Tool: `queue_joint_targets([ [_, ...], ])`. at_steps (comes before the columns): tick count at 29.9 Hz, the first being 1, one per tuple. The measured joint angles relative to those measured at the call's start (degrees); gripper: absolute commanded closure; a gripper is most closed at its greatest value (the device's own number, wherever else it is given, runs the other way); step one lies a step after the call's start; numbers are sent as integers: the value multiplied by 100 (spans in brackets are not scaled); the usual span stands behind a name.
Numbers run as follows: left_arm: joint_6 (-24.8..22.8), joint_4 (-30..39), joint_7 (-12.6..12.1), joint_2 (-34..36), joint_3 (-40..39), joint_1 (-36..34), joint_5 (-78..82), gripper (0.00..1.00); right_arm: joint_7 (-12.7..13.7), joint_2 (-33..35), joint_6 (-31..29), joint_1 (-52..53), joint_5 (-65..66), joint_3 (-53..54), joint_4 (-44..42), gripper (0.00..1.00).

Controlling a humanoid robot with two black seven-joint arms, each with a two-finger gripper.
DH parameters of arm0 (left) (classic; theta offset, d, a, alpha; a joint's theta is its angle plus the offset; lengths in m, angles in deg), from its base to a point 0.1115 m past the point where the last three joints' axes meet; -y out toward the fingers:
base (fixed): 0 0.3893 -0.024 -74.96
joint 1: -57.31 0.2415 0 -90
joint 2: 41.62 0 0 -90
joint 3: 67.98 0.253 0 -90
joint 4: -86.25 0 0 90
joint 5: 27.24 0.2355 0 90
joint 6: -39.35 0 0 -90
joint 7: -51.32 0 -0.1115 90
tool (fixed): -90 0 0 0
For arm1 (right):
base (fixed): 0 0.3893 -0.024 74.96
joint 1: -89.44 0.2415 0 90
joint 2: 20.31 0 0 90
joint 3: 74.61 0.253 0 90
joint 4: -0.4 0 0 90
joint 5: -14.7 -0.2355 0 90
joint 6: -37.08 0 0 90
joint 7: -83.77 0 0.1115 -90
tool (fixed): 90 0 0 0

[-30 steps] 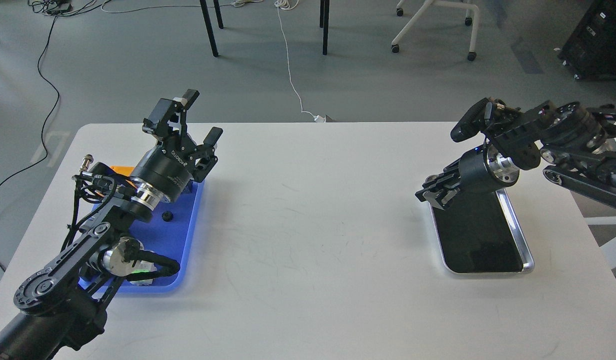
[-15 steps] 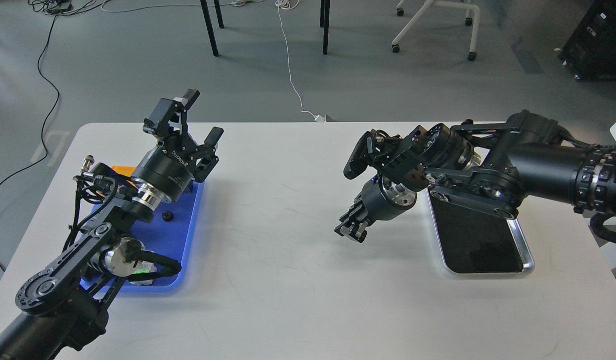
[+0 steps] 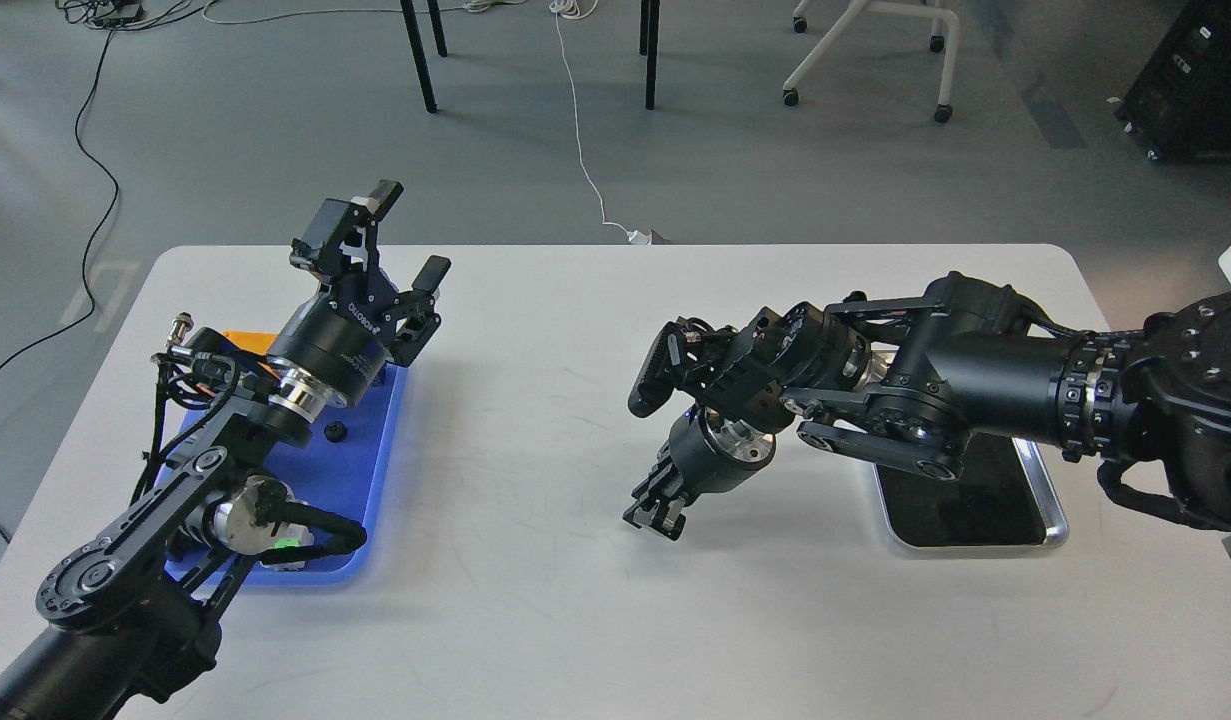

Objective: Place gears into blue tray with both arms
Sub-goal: 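Carry the black part to the table center and open the right gripper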

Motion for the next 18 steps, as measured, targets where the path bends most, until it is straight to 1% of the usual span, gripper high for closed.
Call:
queue_joint_targets([
  [3, 0, 0, 0, 3, 0, 1, 0, 2, 0, -22, 20, -59, 0, -3, -1, 75],
  [5, 0, 0, 0, 3, 0, 1, 0, 2, 0, -53, 70, -109, 0, -3, -14, 74],
  [6, 0, 0, 0, 4, 0, 1, 0, 2, 0, -62, 95, -125, 0, -3, -25, 71],
  [8, 0, 0, 0, 4, 0, 1, 0, 2, 0, -69, 137, -142, 0, -3, -58, 59],
  [16, -8, 1, 0, 4, 0, 1, 0, 2, 0, -33, 162, -149, 0, -4, -82, 25],
  [17, -8, 1, 0, 4, 0, 3, 0, 2, 0, -25, 162, -148, -15, -3, -81, 19],
  [18, -8, 1, 0, 4, 0, 3, 0, 2, 0, -12, 162, -137, -55, -3, -80, 10],
])
